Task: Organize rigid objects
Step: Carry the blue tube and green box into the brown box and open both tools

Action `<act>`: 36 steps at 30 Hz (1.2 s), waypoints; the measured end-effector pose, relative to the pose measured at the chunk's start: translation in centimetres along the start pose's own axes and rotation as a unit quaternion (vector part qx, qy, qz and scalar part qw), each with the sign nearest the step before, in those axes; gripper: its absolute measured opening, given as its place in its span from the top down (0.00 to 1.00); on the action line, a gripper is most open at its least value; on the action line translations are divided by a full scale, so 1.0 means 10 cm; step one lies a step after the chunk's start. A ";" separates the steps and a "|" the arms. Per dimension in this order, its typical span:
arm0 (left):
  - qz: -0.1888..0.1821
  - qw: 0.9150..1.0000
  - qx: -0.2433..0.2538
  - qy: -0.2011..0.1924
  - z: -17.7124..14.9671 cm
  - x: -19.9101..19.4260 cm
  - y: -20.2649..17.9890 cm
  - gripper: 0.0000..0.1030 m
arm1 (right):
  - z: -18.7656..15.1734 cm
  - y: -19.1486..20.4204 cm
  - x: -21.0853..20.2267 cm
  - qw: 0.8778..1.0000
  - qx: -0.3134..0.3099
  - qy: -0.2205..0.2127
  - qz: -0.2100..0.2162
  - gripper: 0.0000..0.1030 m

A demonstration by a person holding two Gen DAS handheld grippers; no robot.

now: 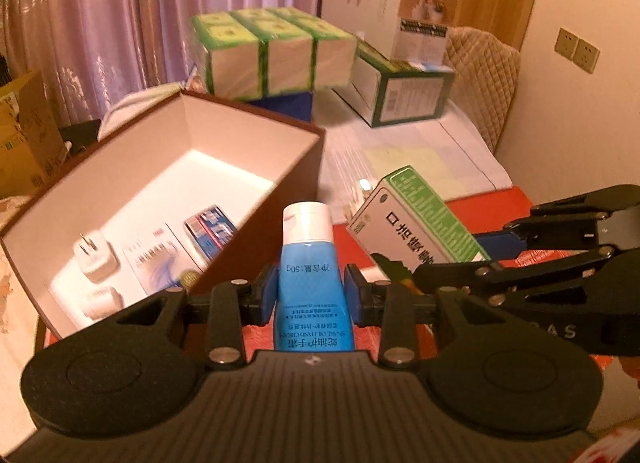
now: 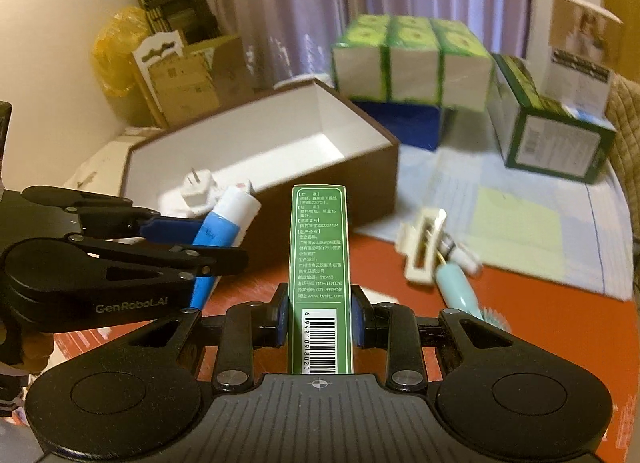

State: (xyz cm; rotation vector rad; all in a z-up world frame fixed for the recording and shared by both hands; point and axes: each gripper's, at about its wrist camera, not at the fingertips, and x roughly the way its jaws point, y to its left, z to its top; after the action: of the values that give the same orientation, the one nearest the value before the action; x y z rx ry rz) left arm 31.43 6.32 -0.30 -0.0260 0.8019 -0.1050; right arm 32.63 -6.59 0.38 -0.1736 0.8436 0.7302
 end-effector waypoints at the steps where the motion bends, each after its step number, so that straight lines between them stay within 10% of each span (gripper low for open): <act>1: 0.003 1.000 -0.001 -0.003 0.04 -0.02 0.05 0.70 | 0.04 0.02 0.01 1.000 -0.001 -0.002 0.002 0.74; 36: 0.057 0.997 0.055 0.010 1.10 1.11 1.57 0.70 | 1.54 0.36 1.56 1.000 -0.019 -0.004 -0.011 0.74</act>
State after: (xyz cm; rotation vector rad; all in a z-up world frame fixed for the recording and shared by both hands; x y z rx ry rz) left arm 48.29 20.57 -1.58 0.1239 0.8150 -0.0413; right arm 46.71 10.57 -0.31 -0.2142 0.8188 0.7266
